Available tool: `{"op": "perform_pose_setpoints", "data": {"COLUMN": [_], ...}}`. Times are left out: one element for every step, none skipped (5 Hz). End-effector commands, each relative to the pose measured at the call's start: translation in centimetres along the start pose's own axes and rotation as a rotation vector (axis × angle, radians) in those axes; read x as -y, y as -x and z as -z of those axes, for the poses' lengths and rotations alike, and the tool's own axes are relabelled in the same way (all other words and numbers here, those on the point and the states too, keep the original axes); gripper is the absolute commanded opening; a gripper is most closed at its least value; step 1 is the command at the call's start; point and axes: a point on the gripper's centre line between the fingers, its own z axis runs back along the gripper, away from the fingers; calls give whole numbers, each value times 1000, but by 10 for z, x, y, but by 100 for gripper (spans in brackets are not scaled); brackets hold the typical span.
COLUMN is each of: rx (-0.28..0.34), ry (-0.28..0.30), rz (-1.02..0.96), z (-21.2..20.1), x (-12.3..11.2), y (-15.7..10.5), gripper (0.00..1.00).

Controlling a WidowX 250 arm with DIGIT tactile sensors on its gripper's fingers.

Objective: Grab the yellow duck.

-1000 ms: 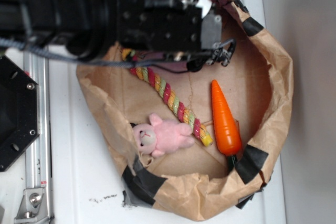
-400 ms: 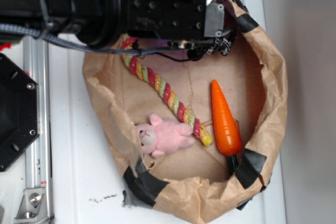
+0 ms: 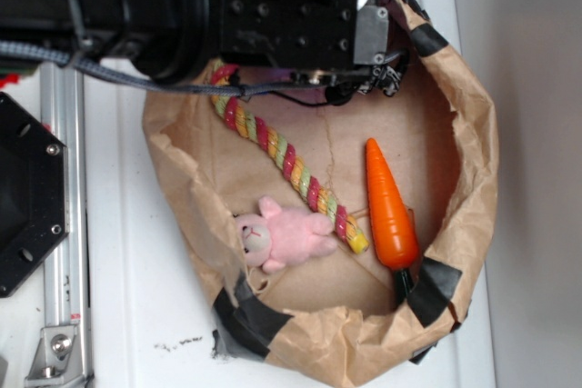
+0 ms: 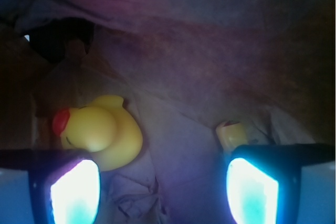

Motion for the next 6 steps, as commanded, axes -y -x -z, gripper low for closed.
{"op": "perform_pose_setpoints", "data": {"rx": [35,84,136,138,134,127], "ry": [35,71,73,36,6,5], "rz": [-21,9,17,2,-7,-7], "z": [-12,-8,-5,8,16,12], "x": [-8,-3,-1,-4,-11,-12], "y": [-13,-12,-12,-17,-22,-23], "gripper": [100,100,100,100,100,100]}}
